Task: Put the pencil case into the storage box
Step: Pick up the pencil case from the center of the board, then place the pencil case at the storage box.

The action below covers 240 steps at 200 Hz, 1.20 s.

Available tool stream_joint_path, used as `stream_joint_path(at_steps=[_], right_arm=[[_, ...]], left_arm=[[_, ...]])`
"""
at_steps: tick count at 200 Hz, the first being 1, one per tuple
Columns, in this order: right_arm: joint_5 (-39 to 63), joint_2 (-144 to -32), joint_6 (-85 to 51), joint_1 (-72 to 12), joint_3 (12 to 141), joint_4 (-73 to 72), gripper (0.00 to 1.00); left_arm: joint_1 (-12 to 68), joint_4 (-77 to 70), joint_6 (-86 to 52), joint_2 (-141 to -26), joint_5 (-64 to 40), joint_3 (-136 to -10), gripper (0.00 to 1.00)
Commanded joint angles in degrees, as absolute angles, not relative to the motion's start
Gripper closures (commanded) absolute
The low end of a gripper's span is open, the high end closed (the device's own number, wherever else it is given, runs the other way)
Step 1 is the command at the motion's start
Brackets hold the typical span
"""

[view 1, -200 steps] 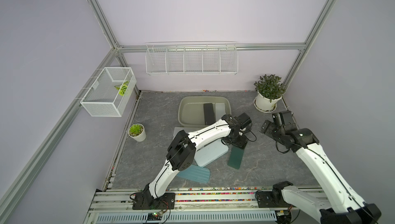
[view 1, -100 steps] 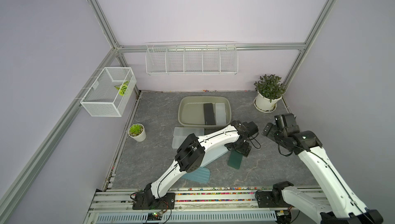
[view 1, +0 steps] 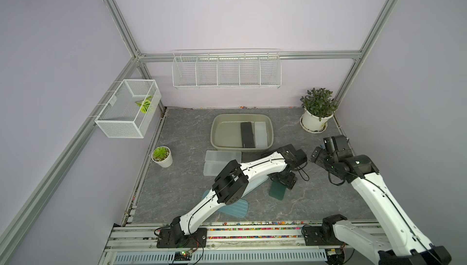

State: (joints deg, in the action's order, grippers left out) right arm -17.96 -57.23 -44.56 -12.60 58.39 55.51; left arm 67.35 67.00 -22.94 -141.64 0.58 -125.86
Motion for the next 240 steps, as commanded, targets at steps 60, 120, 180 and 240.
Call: stream_joint_path(at_steps=[60,120,180,240], right_arm=[[-19.51,-56.72,-43.44,-11.43,59.80,54.91,0.02],[-11.95,-57.66,-45.43,-11.31,61.54,50.86,0.03],[-1.71,-62.56,-47.42,-11.34,59.12,42.53,0.04],[2.90,-67.50,-45.85,-11.29,62.05,42.85,0.04]], left_arm=[[68.12,68.39,-18.96,-134.27,0.73,-127.01,0.55],[59.55,69.62,-26.36,-113.72,3.00,-117.55,0.66],[36.38,64.38,-20.82,-115.17,6.41,-118.04,0.71],[27.22,68.05,-16.81,-135.13,6.92,-139.03,0.72]])
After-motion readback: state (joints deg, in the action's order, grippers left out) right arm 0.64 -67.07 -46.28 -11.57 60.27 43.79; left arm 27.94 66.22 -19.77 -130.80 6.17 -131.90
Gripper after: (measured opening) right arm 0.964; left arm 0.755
